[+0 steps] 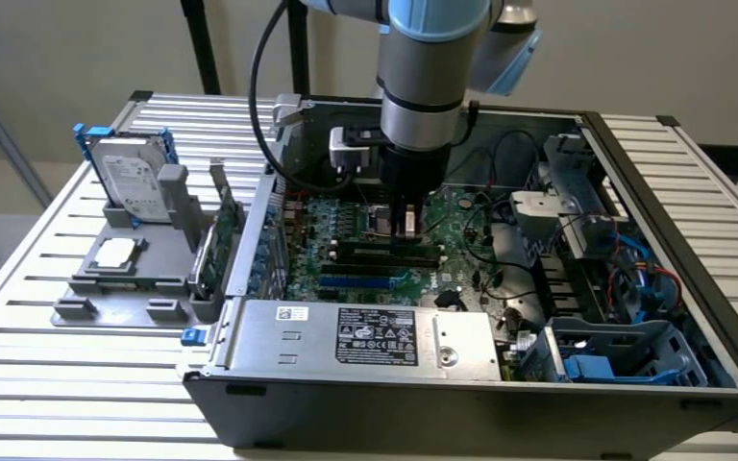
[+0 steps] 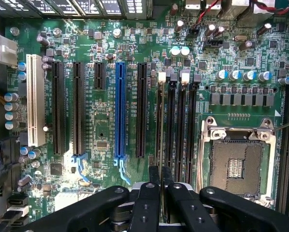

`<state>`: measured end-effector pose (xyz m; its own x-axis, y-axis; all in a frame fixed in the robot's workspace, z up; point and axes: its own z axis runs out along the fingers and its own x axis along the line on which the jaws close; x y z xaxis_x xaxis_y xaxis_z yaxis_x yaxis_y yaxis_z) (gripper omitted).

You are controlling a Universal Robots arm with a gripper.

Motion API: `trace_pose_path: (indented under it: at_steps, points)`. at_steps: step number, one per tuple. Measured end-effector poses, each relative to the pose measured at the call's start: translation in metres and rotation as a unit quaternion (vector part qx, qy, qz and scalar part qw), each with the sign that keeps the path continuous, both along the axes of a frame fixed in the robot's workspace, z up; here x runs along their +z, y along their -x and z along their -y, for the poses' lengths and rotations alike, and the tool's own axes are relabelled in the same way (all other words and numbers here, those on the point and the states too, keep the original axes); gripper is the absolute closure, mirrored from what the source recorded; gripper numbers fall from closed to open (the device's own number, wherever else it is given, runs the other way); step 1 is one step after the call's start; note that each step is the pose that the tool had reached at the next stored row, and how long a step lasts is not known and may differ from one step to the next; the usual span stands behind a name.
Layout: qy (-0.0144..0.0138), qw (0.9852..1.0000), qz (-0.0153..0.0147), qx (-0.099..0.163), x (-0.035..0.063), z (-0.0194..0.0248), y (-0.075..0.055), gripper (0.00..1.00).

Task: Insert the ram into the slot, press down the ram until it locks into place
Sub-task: 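Insert the ram into the slot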

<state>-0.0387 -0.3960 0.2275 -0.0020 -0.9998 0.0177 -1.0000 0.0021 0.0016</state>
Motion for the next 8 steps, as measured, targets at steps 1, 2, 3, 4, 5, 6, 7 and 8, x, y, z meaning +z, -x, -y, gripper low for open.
trace_pose_path:
  at_steps: [1, 2, 3, 4, 5, 6, 7, 8]
  points:
    - [0.0, 1.0, 0.0001, 0.0, -0.0004, 0.0, 0.0, 0.87]
    - [0.0, 1.0, 0.0002, 0.0, -0.0006, 0.0, 0.0, 0.87]
    - [0.0, 1.0, 0.0002, 0.0, -0.0007, 0.0, 0.0, 0.87]
    - [0.0, 1.0, 0.0002, 0.0, -0.0007, 0.0, 0.0, 0.85]
    - [-0.0003, 1.0, 0.0002, 0.0, -0.0003, 0.0, 0.0, 0.85]
    - [-0.001, 1.0, 0.0002, 0.0, 0.0017, 0.0, 0.0001, 0.79]
    - [-0.0016, 1.0, 0.0002, 0.0, 0.0049, 0.0, 0.0001, 0.79]
    - [-0.0022, 1.0, 0.0002, 0.0, 0.0081, 0.0, 0.0001, 0.79]
